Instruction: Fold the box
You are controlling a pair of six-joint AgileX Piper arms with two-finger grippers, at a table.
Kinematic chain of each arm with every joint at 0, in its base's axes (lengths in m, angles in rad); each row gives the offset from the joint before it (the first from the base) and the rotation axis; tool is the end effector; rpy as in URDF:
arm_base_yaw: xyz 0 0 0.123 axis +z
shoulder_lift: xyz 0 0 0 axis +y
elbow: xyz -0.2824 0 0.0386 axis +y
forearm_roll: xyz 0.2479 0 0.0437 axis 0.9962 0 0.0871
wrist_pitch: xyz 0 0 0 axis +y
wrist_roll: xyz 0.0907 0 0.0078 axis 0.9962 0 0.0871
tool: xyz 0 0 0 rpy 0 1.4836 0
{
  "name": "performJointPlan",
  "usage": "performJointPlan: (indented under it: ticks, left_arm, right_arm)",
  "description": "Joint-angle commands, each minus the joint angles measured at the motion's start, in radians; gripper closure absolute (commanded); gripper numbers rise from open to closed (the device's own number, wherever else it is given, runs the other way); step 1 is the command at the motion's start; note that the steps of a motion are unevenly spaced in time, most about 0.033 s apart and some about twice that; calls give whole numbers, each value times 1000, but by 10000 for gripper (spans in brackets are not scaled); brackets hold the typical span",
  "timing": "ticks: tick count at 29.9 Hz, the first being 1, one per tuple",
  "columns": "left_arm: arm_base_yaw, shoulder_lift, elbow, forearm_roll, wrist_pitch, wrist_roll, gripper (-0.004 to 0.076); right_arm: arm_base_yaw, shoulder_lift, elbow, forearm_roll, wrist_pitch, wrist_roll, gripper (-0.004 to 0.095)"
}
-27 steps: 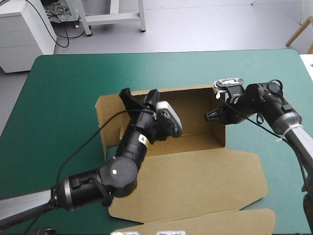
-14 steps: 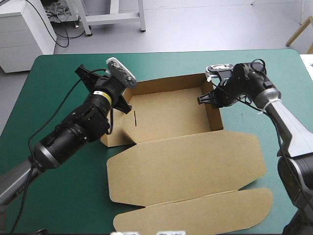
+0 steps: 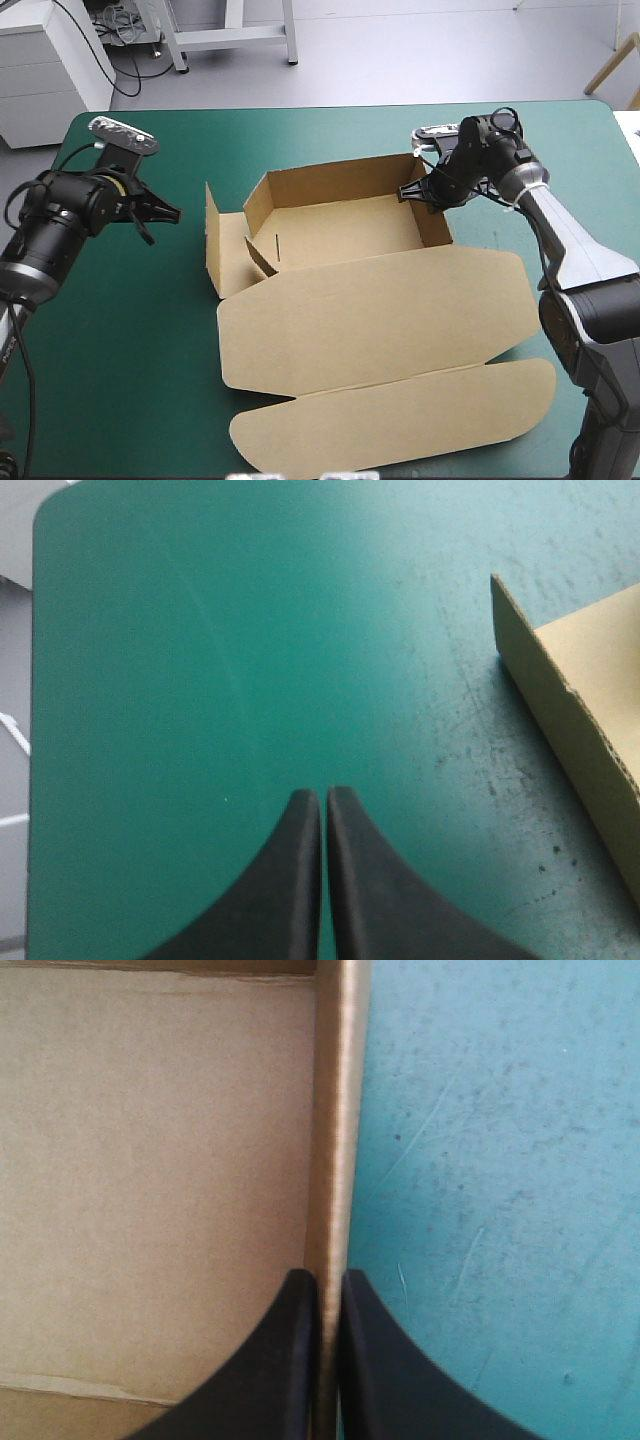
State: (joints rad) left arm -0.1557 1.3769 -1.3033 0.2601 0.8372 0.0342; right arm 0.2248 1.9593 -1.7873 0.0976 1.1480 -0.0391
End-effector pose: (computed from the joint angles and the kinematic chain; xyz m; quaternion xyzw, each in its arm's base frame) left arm 0.2948 -0.0286 0.3683 0.1330 0.9147 0.0992 0.3686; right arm 0.4120 0.1025 0.2848 -0.1174 0.9776 0.0626 0.1629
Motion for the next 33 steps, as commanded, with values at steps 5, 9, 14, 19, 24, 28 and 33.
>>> performJointPlan:
  ticks: [5, 9, 14, 19, 24, 28, 33]
  left_arm:
    - [128, -36, -36, -173, -23, 104, 720]
    - [128, -36, -36, -201, -20, 106, 720]
    - [128, -36, -36, -212, -9, 106, 720]
    - [128, -36, -36, -214, 23, 112, 720]
    - [128, -36, -36, -234, 42, 112, 720]
    - [188, -36, -36, -339, 32, 109, 720]
    - [338, -36, -36, -517, 87, 202, 720]
  right_arm:
    - [4, -32, -49, -68, 54, -7, 829]
    - [4, -32, -53, -68, 54, 23, 656]
    - [4, -32, -66, -71, 54, 30, 575]
    - [4, -32, -123, -83, 54, 39, 494]
    - [4, -40, -172, -98, 56, 61, 380]
    - [4, -92, -177, -98, 56, 50, 378]
    - [4, -189, -177, -98, 56, 30, 378]
